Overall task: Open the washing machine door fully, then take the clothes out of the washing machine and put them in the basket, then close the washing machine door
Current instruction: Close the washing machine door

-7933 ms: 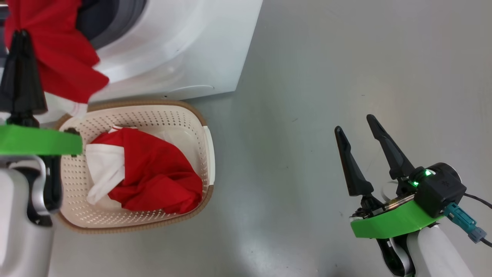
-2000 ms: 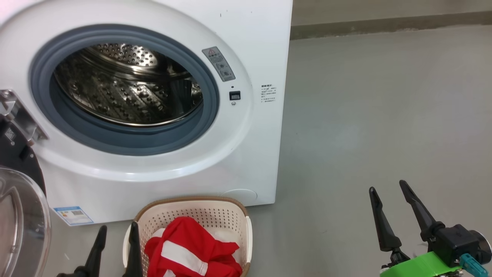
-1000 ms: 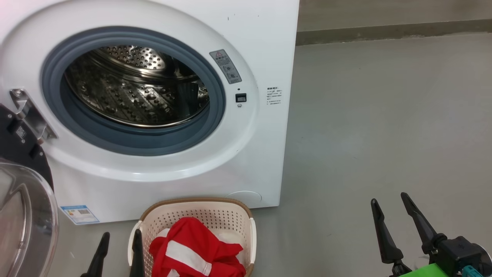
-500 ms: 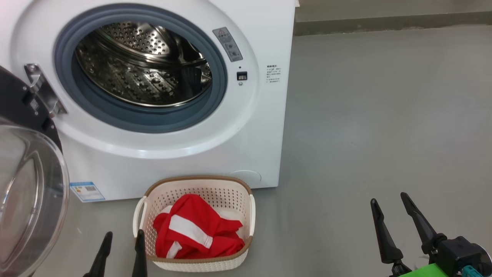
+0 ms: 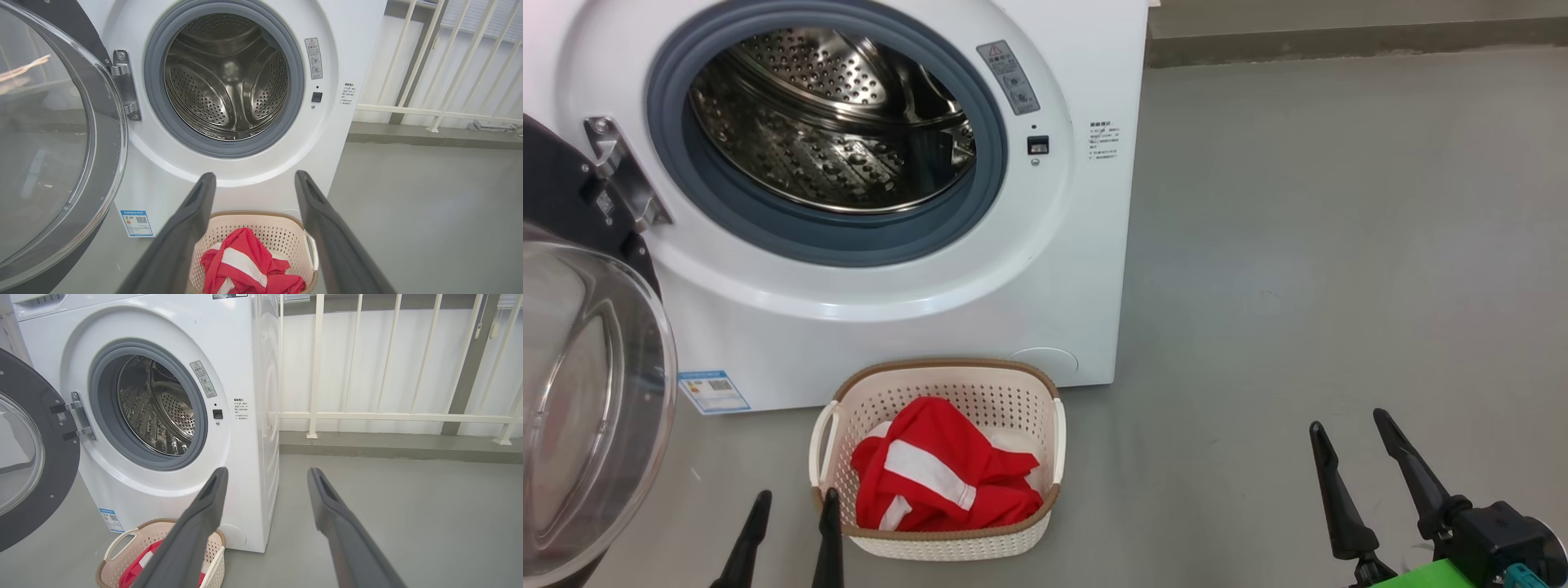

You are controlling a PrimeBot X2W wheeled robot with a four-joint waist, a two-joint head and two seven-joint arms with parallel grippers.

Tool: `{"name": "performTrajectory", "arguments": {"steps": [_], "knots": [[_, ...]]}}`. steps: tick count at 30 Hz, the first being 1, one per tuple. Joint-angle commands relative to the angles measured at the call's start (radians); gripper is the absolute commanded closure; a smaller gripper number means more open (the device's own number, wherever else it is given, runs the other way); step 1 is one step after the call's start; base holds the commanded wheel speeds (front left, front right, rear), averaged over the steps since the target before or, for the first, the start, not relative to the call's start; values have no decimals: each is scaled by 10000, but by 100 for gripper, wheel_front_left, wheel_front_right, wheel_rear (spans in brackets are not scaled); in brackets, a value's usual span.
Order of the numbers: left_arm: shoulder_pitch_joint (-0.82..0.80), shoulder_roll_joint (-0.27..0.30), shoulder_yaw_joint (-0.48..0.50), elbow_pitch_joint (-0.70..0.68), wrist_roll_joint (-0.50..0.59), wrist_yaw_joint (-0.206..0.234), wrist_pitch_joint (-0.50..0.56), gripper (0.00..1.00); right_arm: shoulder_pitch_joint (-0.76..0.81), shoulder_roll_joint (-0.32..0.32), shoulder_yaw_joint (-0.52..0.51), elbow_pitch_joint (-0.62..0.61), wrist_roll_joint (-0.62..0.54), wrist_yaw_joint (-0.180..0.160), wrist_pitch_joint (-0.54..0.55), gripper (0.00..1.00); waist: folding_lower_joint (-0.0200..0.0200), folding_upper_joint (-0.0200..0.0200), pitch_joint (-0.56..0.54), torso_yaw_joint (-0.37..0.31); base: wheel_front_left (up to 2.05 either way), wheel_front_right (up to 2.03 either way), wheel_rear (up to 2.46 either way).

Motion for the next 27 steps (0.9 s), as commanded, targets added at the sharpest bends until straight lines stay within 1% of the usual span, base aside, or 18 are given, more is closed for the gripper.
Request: {"name": "performTrajectory", "arguments": {"steps": [1, 9, 14, 22, 27], "knots": [[-284, 133, 254, -257, 116, -18, -120, 0, -285, -135, 275, -233, 97, 63, -65, 0, 0, -1, -3, 8, 0, 0, 0], [-337, 136, 221, -361, 271, 118, -120, 0, -279, -135, 303, -262, 73, 63, -65, 0, 0, -1, 38, 151, 0, 0, 0], [-403, 125, 258, -546, 368, 277, -120, 0, -331, -135, 415, -266, 33, 63, -65, 0, 0, -1, 93, 439, 0, 0, 0], [-387, 102, 241, -804, 457, 496, -120, 0, -428, -135, 657, -300, -8, 63, -65, 0, 0, -1, 157, 1176, 0, 0, 0], [-401, 94, 266, -1069, 494, 610, -120, 0, -548, -135, 781, -352, -10, 63, -65, 0, 0, -1, 307, 1805, 0, 0, 0]]}}
